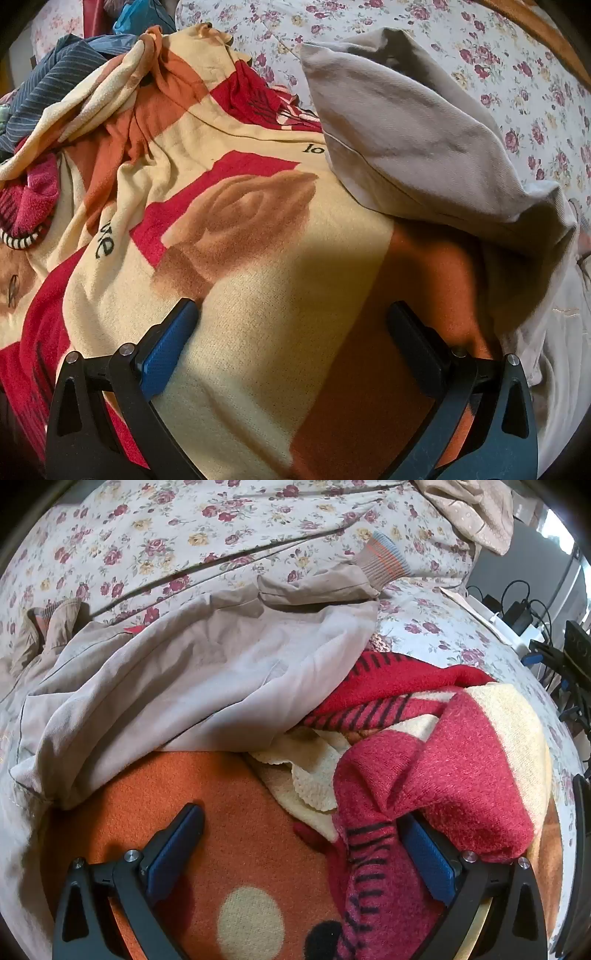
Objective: Fold large clothes
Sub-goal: 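Spread the beige jacket flat on the blanket with both grippers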
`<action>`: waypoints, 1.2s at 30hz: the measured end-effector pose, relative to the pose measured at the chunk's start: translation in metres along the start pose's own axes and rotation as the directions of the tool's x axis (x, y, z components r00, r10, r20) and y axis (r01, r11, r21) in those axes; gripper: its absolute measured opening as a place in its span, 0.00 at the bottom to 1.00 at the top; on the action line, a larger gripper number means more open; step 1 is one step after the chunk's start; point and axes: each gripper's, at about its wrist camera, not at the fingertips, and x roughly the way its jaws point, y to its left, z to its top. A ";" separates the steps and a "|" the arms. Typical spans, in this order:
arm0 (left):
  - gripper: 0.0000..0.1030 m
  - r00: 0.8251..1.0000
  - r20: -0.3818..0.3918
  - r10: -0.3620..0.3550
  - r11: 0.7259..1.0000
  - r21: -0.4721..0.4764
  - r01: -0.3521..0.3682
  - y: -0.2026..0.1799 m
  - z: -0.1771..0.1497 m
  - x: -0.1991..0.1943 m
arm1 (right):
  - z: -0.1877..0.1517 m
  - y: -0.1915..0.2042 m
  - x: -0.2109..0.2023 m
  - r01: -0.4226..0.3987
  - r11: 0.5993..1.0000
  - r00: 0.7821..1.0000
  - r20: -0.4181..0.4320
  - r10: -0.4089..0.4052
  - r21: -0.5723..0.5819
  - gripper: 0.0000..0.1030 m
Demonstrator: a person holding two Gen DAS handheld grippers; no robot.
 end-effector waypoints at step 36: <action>0.99 0.937 0.075 -0.341 0.898 0.321 0.301 -0.091 -0.060 -0.151 | -0.033 0.029 -0.278 -0.538 0.834 0.798 0.246 0.550 -0.120 1.00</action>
